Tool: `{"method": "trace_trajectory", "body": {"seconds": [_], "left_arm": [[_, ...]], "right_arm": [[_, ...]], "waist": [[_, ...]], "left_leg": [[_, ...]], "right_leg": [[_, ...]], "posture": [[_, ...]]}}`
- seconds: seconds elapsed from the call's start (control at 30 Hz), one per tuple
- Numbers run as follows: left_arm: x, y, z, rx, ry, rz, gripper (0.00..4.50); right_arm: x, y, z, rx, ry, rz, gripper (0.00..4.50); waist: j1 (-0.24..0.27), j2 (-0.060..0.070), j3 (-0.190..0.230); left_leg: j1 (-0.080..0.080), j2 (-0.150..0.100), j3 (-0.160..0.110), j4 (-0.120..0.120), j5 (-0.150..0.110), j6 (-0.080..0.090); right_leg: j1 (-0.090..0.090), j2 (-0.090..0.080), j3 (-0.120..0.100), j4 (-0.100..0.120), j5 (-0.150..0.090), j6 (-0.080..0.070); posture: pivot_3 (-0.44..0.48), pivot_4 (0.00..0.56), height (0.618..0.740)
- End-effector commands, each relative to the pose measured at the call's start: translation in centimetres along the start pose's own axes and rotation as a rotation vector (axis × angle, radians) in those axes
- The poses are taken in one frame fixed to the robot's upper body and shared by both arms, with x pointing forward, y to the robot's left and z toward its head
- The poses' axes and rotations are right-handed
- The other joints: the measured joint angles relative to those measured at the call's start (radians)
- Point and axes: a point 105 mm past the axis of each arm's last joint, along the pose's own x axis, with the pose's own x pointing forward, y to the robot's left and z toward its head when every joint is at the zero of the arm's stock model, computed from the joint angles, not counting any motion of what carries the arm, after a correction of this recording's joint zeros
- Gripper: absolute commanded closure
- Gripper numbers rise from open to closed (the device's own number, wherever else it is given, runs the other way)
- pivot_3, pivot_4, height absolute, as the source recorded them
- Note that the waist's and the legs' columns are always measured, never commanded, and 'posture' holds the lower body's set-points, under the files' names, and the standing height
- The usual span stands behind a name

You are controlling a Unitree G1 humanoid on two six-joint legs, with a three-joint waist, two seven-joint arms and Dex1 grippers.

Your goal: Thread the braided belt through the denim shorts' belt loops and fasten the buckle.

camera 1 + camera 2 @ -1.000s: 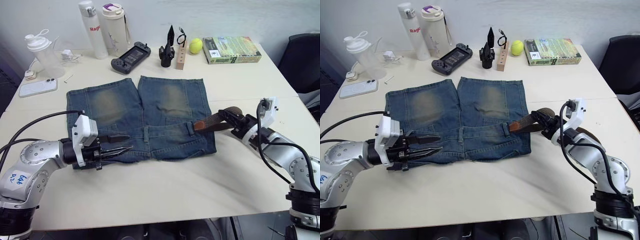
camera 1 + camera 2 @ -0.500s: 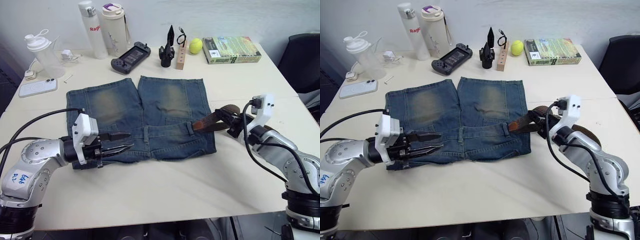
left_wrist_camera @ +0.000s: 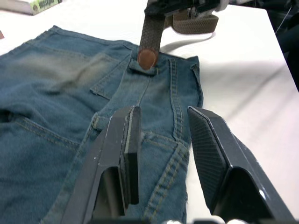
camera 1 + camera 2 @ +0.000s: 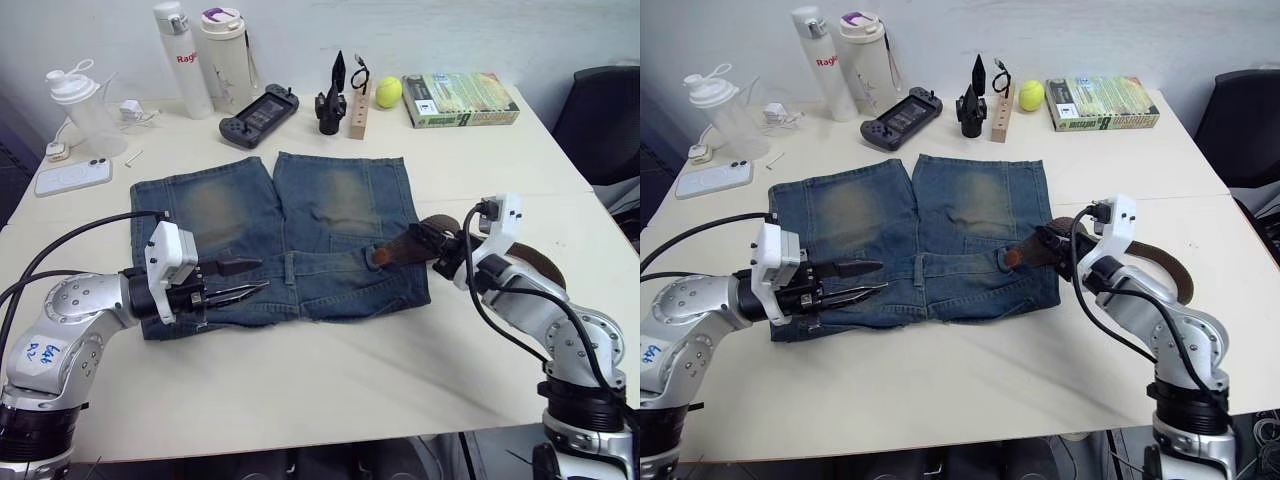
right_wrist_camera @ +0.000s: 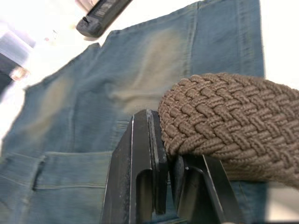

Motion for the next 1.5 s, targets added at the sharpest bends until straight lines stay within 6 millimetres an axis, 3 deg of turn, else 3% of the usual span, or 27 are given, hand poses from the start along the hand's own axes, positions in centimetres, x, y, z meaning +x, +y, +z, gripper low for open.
{"method": "trace_trajectory", "body": {"seconds": [0.03,0.13,0.23,0.37,0.53,0.67,0.77,0.9,1.0,1.2,1.5], "left_arm": [[0.3,0.0,0.6,0.033,-0.018,-0.019,2.65],[0.7,0.1,0.7,0.046,-0.018,-0.038,2.65],[1.1,0.4,0.9,0.061,-0.023,-0.044,2.65],[1.5,0.7,1.0,0.072,-0.032,-0.044,2.65],[3.0,0.3,0.8,0.136,-0.022,-0.106,2.65],[6.5,0.4,-0.8,0.337,0.029,-0.245,2.65],[9.4,2.1,-1.5,0.491,0.035,-0.233,2.65],[11.8,3.2,-2.2,0.738,0.023,-0.223,2.65],[12.9,3.1,-3.0,0.781,0.002,-0.233,2.65],[14.1,3.4,-4.4,0.891,0.035,-0.221,2.65],[14.6,4.8,-3.5,1.016,0.004,-0.095,2.65]], "right_arm": [[0.4,-1.1,-1.5,0.123,0.062,-0.023,4.5],[0.7,-1.5,-2.1,0.222,0.085,-0.022,4.5],[0.9,-2.4,-2.8,0.199,0.125,-0.054,4.5],[1.5,-1.2,-1.9,0.267,0.085,0.012,4.5],[1.7,-1.0,-3.2,0.383,0.117,0.019,4.5],[2.0,-1.5,-4.1,0.51,0.144,0.016,4.5],[2.2,-1.6,-4.5,0.582,0.156,0.01,4.5],[2.3,-1.4,-4.4,0.635,0.141,0.006,4.5],[2.3,-1.6,-4.3,0.665,0.12,-0.008,4.5],[2.2,-1.4,-3.8,0.738,0.072,0.012,4.5],[1.5,-0.8,-3.2,0.84,0.037,0.069,4.5]], "waist": [[-0.001,0.0,0.0],[-0.002,0.0,0.0],[-0.002,0.0,0.0],[-0.002,0.0,0.0],[0.001,0.0,0.0],[0.008,0.0,0.0],[0.012,0.0,0.0],[-0.001,-0.001,0.0],[-0.001,-0.001,0.0],[0.004,-0.001,-0.001],[0.003,-0.002,-0.001]], "left_leg": [[0.0,0.0,0.0,0.0,0.0,0.0],[0.0,0.0,0.0,0.0,0.0,0.0],[0.0,0.0,0.001,0.0,0.0,0.0],[0.0,0.0,0.001,0.0,0.0,0.0],[0.0,0.0,0.001,-0.001,0.0,0.0],[0.0,-0.001,0.001,0.0,0.0,0.0],[0.0,-0.002,0.003,0.0,0.001,0.001],[0.0,0.0,0.007,-0.001,0.0,0.002],[0.0,0.001,0.008,-0.001,0.001,0.002],[0.001,0.0,0.008,0.001,0.001,0.003],[0.001,-0.001,0.008,0.001,0.0,0.005]], "right_leg": [[0.0,0.0,0.0,0.0,0.0,0.0],[-0.001,0.001,0.0,0.0,0.0,0.0],[-0.001,0.0,0.0,0.0,0.0,0.0],[-0.001,0.001,0.0,0.001,0.0,0.0],[-0.001,0.001,0.0,0.0,0.0,0.0],[-0.001,0.002,-0.001,0.001,0.0,0.0],[-0.001,0.005,-0.003,0.004,0.0,0.0],[-0.004,0.002,-0.002,0.003,0.0,0.0],[-0.005,0.001,-0.003,0.004,0.0,0.0],[-0.004,-0.001,-0.004,0.006,0.0,0.0],[-0.004,-0.002,-0.003,0.006,0.001,0.001]], "posture": [[0.0,0.15,0.724],[0.0,0.15,0.724],[0.0,0.15,0.724],[0.0,0.15,0.724],[0.0,0.15,0.724],[0.0,0.15,0.724],[0.0,0.15,0.724],[0.0,0.15,0.724],[0.0,0.15,0.724],[0.0,0.15,0.724],[0.0,0.15,0.724]]}}
